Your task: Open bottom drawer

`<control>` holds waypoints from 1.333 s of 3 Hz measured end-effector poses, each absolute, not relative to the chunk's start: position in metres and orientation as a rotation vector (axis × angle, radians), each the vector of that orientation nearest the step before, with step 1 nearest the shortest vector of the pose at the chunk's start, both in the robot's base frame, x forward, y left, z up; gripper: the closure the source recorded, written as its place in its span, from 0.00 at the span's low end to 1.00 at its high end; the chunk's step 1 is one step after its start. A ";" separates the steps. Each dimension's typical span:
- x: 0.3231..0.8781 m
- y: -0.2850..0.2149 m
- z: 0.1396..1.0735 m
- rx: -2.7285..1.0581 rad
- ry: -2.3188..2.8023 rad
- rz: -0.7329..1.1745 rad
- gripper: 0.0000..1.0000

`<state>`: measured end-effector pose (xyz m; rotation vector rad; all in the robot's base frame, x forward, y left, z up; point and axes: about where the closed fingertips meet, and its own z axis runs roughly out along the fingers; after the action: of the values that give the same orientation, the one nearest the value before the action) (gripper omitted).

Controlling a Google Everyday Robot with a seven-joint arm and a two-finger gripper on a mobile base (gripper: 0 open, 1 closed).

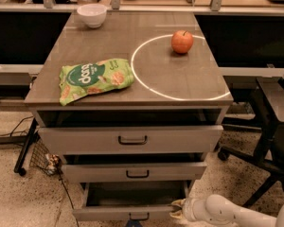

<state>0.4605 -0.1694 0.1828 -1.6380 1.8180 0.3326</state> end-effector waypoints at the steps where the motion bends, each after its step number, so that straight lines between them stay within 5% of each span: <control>1: 0.458 -0.170 0.185 -1.641 1.818 0.335 0.99; 4: 0.364 -0.177 0.199 -1.785 1.826 0.450 0.22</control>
Offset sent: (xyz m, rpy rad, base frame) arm -0.1312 -0.0213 0.0270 -0.0454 0.1138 0.1339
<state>0.3644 -0.1774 0.1991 -1.7848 1.8263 0.4503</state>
